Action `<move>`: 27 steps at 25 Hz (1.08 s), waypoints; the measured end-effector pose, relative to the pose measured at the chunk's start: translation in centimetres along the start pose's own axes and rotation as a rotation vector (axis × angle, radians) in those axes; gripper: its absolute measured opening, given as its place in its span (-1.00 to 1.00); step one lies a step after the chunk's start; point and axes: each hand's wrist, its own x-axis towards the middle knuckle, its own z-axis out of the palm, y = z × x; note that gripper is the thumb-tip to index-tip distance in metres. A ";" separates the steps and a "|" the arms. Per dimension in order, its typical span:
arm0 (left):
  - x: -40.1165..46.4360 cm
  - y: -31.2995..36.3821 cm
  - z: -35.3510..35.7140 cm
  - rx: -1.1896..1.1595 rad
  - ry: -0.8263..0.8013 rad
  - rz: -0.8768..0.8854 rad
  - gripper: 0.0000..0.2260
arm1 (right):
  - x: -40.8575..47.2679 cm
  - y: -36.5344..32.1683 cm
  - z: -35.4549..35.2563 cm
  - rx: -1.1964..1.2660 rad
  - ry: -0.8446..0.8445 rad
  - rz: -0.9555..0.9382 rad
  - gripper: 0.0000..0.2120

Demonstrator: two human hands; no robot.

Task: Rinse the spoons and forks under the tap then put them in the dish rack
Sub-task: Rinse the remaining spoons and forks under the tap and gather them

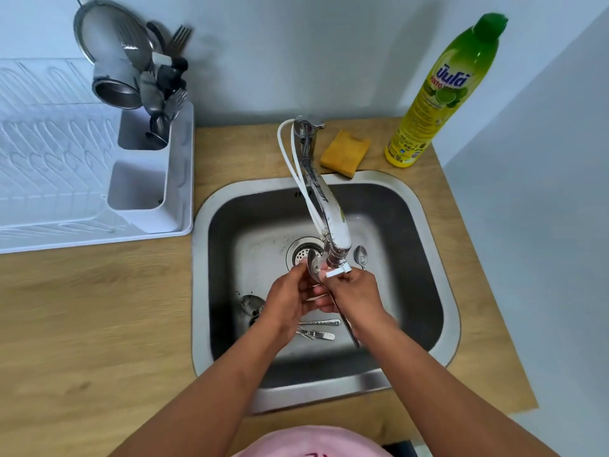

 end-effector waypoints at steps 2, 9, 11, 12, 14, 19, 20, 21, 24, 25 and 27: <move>-0.9 0.6 -0.1 0.094 0.028 0.100 -0.63 | -0.3 0.1 0.6 -0.004 0.018 -0.021 -0.86; -1.8 1.6 0.7 0.451 0.089 0.308 -0.87 | -2.3 0.8 0.2 0.066 -0.043 -0.047 -0.93; -1.7 2.2 1.9 0.503 0.098 0.315 -0.88 | -2.9 0.7 0.0 0.100 -0.105 -0.043 -0.91; -1.8 2.4 2.7 0.508 0.099 0.321 -0.89 | -3.1 0.6 -0.2 0.116 -0.104 -0.054 -0.89; -2.0 2.8 3.9 0.479 0.077 0.321 -0.89 | -3.5 0.3 -0.9 0.154 -0.095 -0.086 -0.86; -2.5 2.9 4.4 0.433 -0.029 0.326 -0.82 | -4.3 0.3 -2.9 0.228 -0.155 -0.052 -0.78; -2.6 2.8 4.4 0.438 0.005 0.369 -0.83 | -4.3 0.4 -3.2 0.245 -0.182 -0.023 -0.81; -2.7 2.7 4.4 0.446 0.054 0.404 -0.85 | -4.2 0.5 -3.3 0.259 -0.202 0.004 -0.83; -2.8 2.6 4.3 0.436 0.147 0.421 -0.81 | -3.5 0.4 -3.6 0.329 -0.210 0.105 -0.83; -2.8 2.7 4.2 0.432 0.143 0.399 -0.80 | -3.2 0.3 -3.7 0.357 -0.214 0.148 -0.81; -3.0 3.0 3.7 0.399 0.089 0.319 -0.78 | -2.6 -0.1 -3.9 0.376 -0.245 0.219 -0.77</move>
